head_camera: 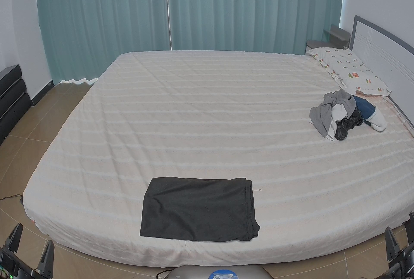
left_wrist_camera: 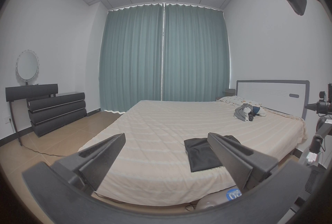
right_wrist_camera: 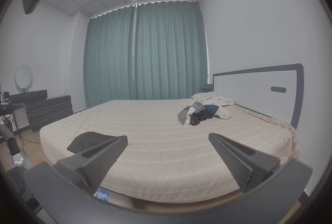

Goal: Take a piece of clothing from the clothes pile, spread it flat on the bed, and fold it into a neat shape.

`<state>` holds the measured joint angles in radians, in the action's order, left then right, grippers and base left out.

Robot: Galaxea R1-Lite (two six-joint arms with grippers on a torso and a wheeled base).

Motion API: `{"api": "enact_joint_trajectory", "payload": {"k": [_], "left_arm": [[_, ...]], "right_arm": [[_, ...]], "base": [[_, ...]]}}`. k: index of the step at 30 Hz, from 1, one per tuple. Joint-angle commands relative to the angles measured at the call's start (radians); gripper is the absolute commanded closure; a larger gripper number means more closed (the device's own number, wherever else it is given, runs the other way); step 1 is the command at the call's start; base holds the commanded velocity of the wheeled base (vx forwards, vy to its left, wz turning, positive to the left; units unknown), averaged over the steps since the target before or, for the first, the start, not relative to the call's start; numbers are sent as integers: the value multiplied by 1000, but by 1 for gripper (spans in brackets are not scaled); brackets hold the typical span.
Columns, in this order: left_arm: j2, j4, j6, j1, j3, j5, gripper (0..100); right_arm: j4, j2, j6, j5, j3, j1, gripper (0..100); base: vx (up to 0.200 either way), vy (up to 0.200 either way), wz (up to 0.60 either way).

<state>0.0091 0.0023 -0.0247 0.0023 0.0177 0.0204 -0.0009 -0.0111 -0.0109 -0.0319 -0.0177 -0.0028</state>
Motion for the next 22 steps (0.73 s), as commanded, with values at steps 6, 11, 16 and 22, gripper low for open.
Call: {"api": "enact_joint_trajectory", "payload": {"k": [6, 11, 16, 22], "left_arm": [[-9, -2, -1, 1, -16, 1, 0], [-9, -2, 2, 1, -16, 1, 0], [-9, -4, 12, 1, -18, 3, 0], [-9, -4, 12, 1, -16, 3, 0]], "right_arm": [[-1, 11, 3, 3, 18, 3, 0], [-1, 11, -1, 3, 18, 3, 0], [-2, 11, -1, 9, 18, 3, 0], [-2, 11, -3, 12, 18, 3, 0]], "base": [[0, 0, 0], [0, 0, 0], [0, 0, 0], [0, 0, 0]]}}
